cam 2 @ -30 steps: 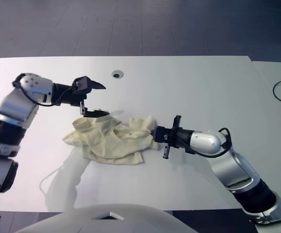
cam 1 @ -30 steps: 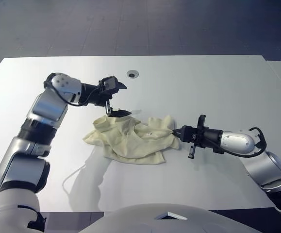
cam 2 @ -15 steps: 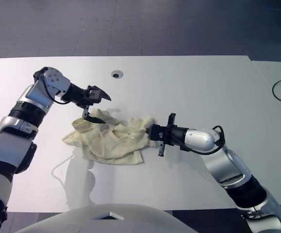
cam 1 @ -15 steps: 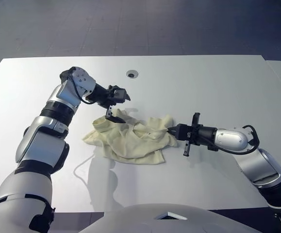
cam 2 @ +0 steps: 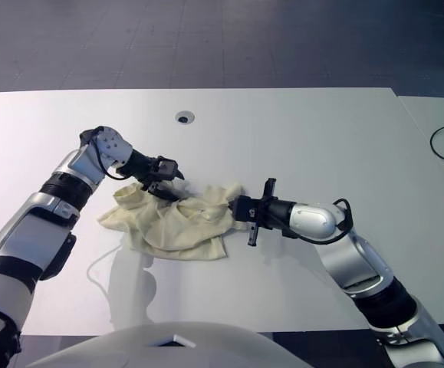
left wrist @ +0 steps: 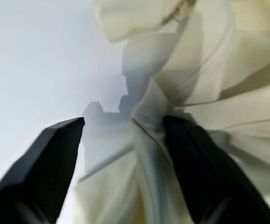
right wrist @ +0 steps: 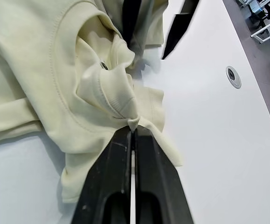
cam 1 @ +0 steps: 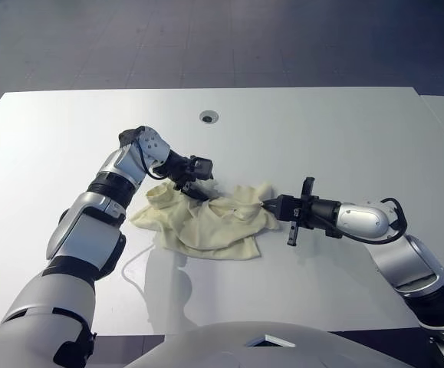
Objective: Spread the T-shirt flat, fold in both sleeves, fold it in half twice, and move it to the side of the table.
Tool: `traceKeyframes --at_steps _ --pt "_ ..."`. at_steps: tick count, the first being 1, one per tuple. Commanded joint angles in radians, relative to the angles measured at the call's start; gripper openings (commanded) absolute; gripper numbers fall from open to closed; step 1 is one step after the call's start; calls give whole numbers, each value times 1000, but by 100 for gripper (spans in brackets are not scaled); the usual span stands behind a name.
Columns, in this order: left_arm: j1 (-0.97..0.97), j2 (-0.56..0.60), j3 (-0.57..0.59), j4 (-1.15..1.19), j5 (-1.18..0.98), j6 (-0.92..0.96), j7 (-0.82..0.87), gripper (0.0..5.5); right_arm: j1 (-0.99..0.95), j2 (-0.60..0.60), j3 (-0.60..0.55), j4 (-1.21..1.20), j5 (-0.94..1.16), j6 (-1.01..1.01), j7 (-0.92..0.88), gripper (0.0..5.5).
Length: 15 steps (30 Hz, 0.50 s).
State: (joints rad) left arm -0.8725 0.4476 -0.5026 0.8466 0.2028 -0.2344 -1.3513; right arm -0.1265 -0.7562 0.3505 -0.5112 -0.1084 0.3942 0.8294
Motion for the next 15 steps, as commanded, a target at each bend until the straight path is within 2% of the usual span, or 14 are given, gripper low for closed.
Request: traceKeyframes --at_steps 1,9,15 --pt "13 -13 -7 3 31 -7 20 231 -14 5 -1 7 -12 -8 3 0" --pt "39 -3 -16 -14 51 -3 5 80 -11 12 -6 10 -23 -16 2 0" --pt "59 16 -29 -21 68 -4 -11 1 -12 15 -7 11 -28 -18 1 0"
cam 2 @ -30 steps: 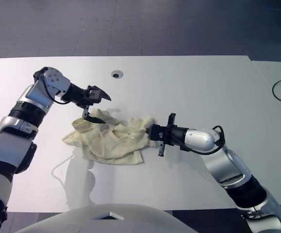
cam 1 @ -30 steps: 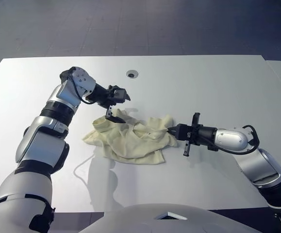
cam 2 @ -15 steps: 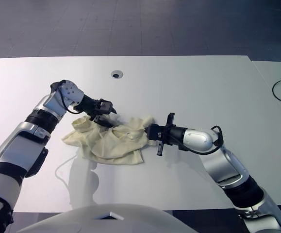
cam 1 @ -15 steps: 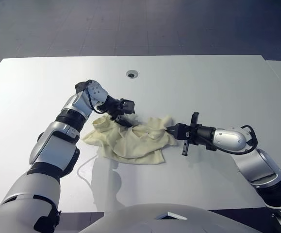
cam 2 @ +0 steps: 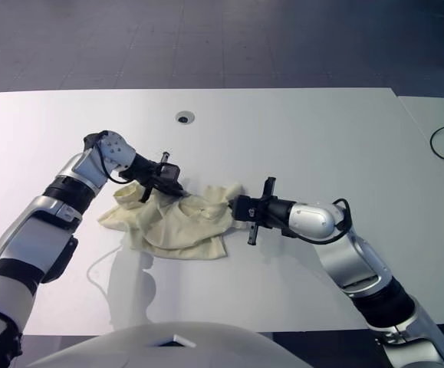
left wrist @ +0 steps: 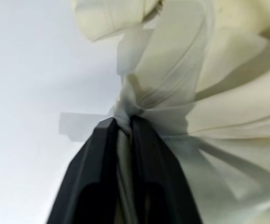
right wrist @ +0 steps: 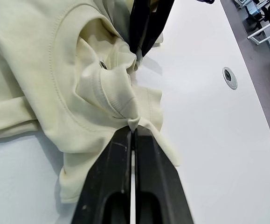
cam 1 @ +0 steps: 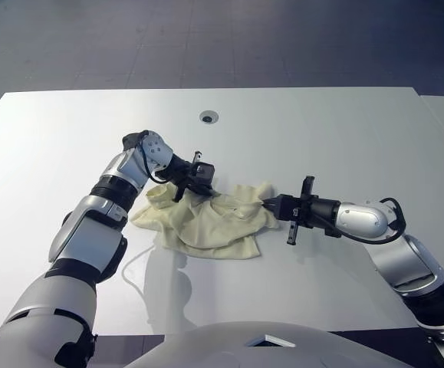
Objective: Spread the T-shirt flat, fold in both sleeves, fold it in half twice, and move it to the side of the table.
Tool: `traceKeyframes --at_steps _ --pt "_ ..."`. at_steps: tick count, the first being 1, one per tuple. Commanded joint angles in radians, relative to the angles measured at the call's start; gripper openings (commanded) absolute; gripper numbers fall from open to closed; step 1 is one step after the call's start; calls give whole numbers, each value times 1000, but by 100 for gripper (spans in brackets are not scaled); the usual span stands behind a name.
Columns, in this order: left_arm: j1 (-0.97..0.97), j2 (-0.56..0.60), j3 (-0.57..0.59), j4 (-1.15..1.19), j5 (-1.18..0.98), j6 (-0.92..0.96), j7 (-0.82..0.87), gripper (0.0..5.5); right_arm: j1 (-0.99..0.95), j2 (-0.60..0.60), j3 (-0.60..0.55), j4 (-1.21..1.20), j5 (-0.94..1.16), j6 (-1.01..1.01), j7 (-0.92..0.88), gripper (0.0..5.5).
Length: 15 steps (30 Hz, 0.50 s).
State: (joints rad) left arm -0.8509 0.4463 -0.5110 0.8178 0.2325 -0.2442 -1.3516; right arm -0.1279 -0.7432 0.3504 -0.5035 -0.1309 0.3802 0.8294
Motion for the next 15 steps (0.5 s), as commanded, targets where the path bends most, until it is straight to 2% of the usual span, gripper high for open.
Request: traceKeyframes --at_steps 1,11,15 --pt "38 15 -16 5 32 9 -9 1 -11 3 -6 4 -6 -3 1 0" --pt "11 42 128 -175 -78 136 36 1 -85 39 -71 72 72 16 16 0" --pt "-64 54 180 -134 -82 147 98 1 -195 70 -114 226 141 15 47 0"
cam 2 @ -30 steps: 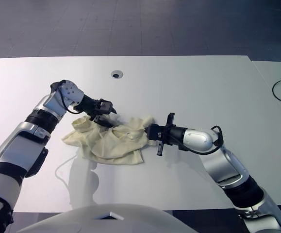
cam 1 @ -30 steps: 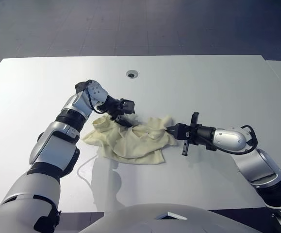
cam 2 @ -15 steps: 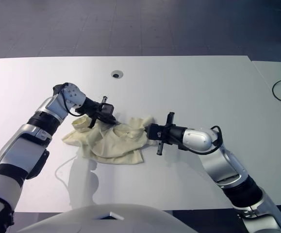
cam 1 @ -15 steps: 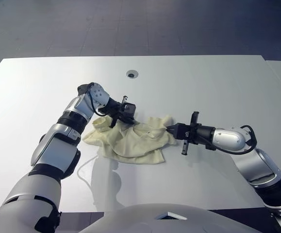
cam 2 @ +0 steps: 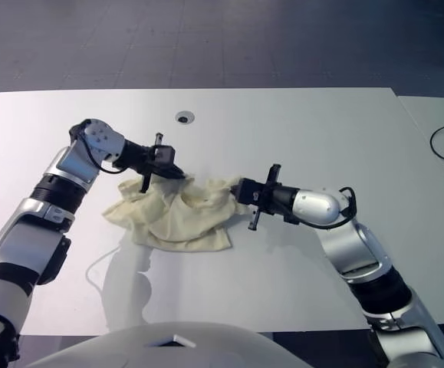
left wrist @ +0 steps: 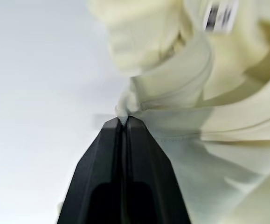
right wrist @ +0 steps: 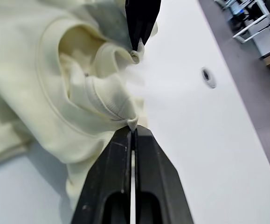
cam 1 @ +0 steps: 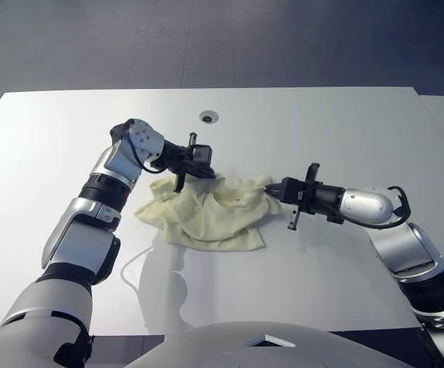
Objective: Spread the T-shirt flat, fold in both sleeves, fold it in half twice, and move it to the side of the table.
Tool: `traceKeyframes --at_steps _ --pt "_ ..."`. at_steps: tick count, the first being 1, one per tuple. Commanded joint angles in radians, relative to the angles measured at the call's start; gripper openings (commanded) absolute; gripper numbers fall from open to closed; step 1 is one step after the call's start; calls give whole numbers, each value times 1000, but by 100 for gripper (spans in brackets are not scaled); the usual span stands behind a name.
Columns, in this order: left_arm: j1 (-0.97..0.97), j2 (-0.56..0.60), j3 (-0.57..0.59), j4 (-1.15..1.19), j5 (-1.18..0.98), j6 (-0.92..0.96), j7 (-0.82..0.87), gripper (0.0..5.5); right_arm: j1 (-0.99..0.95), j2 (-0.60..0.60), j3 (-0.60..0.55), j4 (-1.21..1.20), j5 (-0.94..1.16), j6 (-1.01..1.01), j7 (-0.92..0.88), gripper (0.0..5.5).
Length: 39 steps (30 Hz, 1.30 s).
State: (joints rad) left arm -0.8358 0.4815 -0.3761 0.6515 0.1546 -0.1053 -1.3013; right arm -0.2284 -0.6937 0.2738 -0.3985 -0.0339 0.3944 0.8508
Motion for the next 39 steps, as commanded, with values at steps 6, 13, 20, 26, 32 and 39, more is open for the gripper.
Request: traceKeyframes --at_steps 6,13,20,26,32,39 --pt "-192 40 102 173 0 -17 123 1 -323 64 -67 450 85 -58 70 0" --pt "-308 10 142 359 30 -44 311 1 -630 163 -35 962 10 -252 60 0" --pt "-443 -45 146 562 89 -16 587 1 -943 271 -21 1481 -113 -469 -99 0" --pt "-537 -79 202 653 74 60 732 1 -1095 328 -30 1687 -192 -526 -270 0" --pt "-601 -103 220 689 102 116 895 1 -1166 336 -31 1744 -264 -526 -436 0" --pt "-689 -111 231 707 137 144 1041 1 -1253 332 -41 1767 -331 -500 -601 0"
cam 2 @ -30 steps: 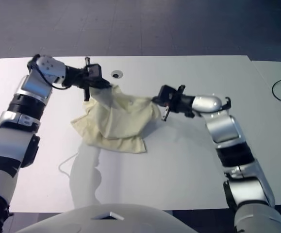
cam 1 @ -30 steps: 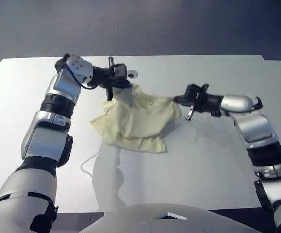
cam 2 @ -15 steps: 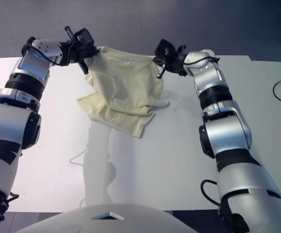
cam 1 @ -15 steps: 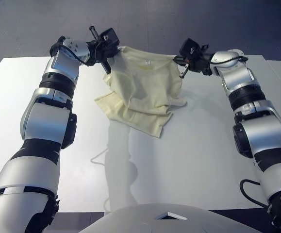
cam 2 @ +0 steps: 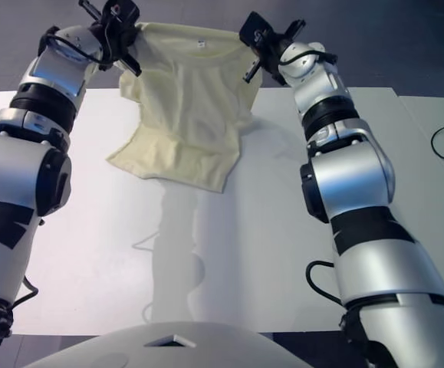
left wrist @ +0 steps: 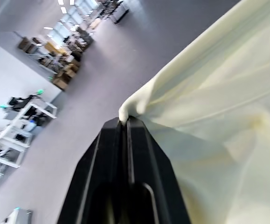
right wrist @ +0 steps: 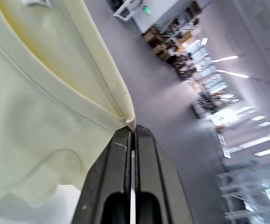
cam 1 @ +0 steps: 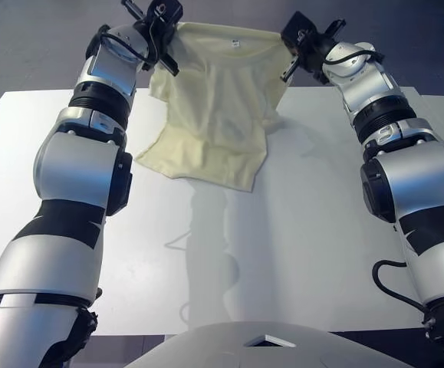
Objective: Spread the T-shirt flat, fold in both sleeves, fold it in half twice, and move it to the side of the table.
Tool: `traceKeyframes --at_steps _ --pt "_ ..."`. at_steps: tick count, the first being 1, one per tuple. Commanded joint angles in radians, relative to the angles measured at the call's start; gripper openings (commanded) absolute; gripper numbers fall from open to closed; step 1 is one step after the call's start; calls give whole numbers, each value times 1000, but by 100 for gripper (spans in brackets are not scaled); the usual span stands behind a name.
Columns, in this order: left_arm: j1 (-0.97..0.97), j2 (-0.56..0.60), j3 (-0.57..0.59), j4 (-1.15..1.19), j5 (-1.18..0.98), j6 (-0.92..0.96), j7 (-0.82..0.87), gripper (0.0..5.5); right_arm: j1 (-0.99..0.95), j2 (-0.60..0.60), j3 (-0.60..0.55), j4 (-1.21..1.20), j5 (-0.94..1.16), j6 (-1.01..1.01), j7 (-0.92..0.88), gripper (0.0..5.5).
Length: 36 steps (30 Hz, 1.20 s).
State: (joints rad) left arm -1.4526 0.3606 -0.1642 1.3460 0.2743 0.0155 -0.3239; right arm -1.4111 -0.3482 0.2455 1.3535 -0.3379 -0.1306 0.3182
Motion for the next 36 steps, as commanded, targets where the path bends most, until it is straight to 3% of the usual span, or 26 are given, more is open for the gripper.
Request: traceKeyframes --at_steps 1,26,31,36 --pt "-84 10 22 14 18 24 76 1 -83 -16 -17 16 -33 28 -85 0" --pt "-227 16 192 16 -19 -15 293 1 -285 -74 -10 27 -210 11 -428 0" --pt "-174 -16 189 11 -28 -12 157 1 -244 -28 -41 20 -173 -64 -359 0" --pt "36 -37 183 -61 -89 34 -117 1 -113 16 -72 -10 -100 -200 -202 0"
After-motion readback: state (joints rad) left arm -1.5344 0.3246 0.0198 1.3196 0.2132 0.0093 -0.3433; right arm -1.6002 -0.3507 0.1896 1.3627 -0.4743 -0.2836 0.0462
